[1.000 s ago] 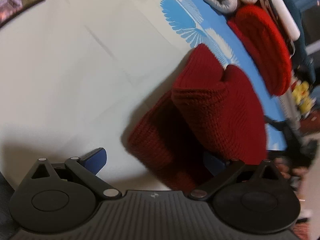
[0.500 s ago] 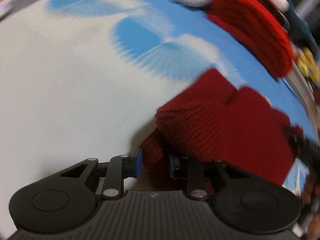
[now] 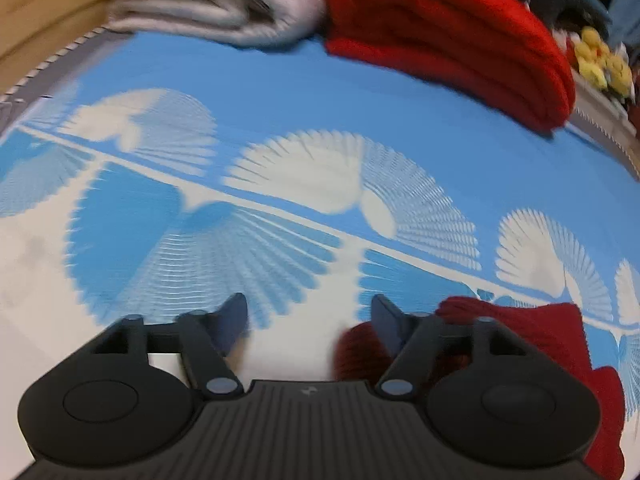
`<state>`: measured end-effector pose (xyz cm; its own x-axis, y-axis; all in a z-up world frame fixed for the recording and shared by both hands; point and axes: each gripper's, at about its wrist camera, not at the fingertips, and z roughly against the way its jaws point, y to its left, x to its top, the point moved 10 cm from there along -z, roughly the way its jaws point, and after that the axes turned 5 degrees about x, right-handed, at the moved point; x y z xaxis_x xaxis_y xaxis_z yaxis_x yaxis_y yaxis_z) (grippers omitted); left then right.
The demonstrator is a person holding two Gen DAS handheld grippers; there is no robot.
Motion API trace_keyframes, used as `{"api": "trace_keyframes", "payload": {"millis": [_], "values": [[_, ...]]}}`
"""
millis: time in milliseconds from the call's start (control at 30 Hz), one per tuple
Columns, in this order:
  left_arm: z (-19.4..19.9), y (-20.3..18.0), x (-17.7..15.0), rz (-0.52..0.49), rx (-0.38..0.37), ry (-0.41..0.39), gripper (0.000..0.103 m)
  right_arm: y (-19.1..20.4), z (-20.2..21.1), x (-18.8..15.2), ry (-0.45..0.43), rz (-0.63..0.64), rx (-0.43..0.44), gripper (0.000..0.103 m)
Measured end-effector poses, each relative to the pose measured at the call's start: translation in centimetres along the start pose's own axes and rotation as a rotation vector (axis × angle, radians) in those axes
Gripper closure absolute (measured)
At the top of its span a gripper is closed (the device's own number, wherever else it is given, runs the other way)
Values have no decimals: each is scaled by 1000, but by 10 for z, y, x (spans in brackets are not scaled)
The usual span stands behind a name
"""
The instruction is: Fold small clothes
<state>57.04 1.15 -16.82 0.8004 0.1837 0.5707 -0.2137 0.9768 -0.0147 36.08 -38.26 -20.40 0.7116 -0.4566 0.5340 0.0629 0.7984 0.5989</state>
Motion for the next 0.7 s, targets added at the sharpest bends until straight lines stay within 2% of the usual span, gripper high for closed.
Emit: {"api": "trace_keyframes", "payload": {"millis": [133, 200, 300, 367, 400, 433, 467, 500, 567, 700], "values": [[46, -1, -7, -19, -110, -38, 27, 3, 20, 11, -113, 145, -59, 36], [68, -25, -17, -65, -163, -59, 20, 10, 20, 15, -134, 205, -70, 36], [74, -75, -34, -191, -203, -61, 19, 24, 10, 12, -123, 265, -47, 38], [51, -96, -42, -275, -112, -63, 19, 27, -12, 5, -75, 313, -82, 39], [28, -102, -44, -341, -32, -68, 18, 24, -26, -1, -41, 333, -111, 38], [7, -101, -44, -363, 36, -60, 14, 21, -37, -4, -37, 342, -138, 37], [-8, -99, -42, -347, 62, -54, 5, 20, -42, -6, -52, 358, -160, 34], [-17, -94, -36, -300, 71, -54, 0, 24, -43, -5, -81, 392, -170, 34], [-26, -93, -29, -265, 43, -30, 0, 28, -39, -6, -79, 400, -199, 33], [-15, -91, -15, -336, 82, -53, 0, 24, -36, -9, -36, 255, -200, 33]]}}
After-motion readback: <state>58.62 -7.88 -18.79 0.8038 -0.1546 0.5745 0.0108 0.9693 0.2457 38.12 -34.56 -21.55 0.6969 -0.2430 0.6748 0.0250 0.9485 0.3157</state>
